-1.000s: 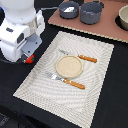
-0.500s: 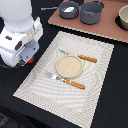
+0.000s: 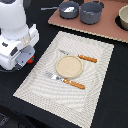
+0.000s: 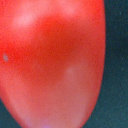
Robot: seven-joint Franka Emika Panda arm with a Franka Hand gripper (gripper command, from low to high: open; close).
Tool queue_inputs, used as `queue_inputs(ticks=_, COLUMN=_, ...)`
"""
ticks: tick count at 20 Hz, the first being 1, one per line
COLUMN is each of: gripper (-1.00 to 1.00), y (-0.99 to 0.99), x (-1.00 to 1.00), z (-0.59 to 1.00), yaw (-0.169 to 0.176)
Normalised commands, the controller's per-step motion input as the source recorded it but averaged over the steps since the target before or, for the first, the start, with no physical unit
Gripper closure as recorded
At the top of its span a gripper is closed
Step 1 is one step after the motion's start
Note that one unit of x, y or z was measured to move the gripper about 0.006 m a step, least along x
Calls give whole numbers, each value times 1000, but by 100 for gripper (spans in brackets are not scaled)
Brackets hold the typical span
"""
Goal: Place the pan onto the stove and place the fish and sausage into the pan.
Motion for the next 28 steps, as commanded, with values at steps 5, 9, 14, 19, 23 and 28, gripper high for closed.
queue_inputs(ticks=5, gripper=100, y=303, x=133, z=31, yaw=0)
queue_inputs(ticks=9, gripper=100, y=295, x=179, z=0, yaw=0)
queue_inputs(ticks=14, gripper=100, y=375, x=58, z=690, yaw=0)
queue_inputs(ticks=19, gripper=100, y=708, x=-83, z=1000, yaw=4)
queue_inputs(ticks=23, gripper=100, y=809, x=-90, z=903, yaw=9)
queue_inputs(ticks=28, gripper=100, y=976, x=-91, z=462, yaw=9)
